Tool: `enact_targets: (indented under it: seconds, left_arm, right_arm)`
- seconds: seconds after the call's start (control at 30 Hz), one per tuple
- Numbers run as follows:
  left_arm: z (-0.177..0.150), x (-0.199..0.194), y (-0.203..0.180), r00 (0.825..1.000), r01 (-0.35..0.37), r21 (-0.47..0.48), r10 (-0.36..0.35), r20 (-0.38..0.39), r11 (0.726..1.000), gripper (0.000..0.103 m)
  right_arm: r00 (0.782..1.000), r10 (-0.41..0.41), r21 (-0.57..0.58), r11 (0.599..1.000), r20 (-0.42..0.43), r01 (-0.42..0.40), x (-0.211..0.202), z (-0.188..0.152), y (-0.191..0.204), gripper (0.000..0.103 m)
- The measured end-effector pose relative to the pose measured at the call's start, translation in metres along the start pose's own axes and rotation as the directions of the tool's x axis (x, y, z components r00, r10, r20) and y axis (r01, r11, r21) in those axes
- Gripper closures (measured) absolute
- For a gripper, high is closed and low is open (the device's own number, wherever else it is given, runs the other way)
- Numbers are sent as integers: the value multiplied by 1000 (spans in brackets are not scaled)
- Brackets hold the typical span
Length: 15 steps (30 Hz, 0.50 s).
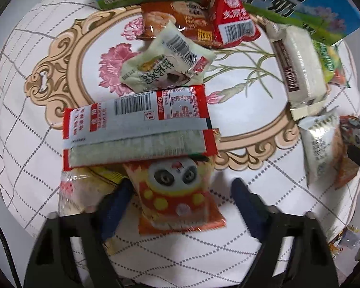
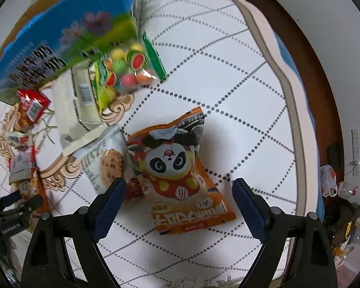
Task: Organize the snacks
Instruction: 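Grasp a panda orange bag with each tool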
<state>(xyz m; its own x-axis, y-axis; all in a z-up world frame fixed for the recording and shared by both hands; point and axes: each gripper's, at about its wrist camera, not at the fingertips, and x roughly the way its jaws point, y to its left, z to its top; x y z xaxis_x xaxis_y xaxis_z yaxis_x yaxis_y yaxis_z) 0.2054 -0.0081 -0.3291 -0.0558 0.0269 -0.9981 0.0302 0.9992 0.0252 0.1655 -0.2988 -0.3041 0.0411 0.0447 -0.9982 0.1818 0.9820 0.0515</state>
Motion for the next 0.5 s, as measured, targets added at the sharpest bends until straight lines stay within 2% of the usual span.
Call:
enact_targets:
  seconds: [0.1, 0.2, 0.37, 0.5]
  left_arm:
    - [-5, 19, -1, 999, -2, -3, 2, -37, 1000, 49]
    - [-11, 23, 0, 1000, -1, -15, 1, -30, 1000, 51]
    - [-35, 17, 5, 998, 41, -23, -42, -45, 999, 53]
    - [-66, 16, -2, 996, 68, 8, -67, -64, 998, 53]
  right_arm:
    - [1000, 12, -12, 1000, -13, -12, 12, 0, -2, 27]
    - [1000, 14, -31, 999, -6, -14, 17, -1, -2, 37]
    - [1000, 9, -48, 999, -30, -10, 12, -13, -2, 41]
    - [996, 37, -58, 997, -87, -42, 11, -48, 3, 41]
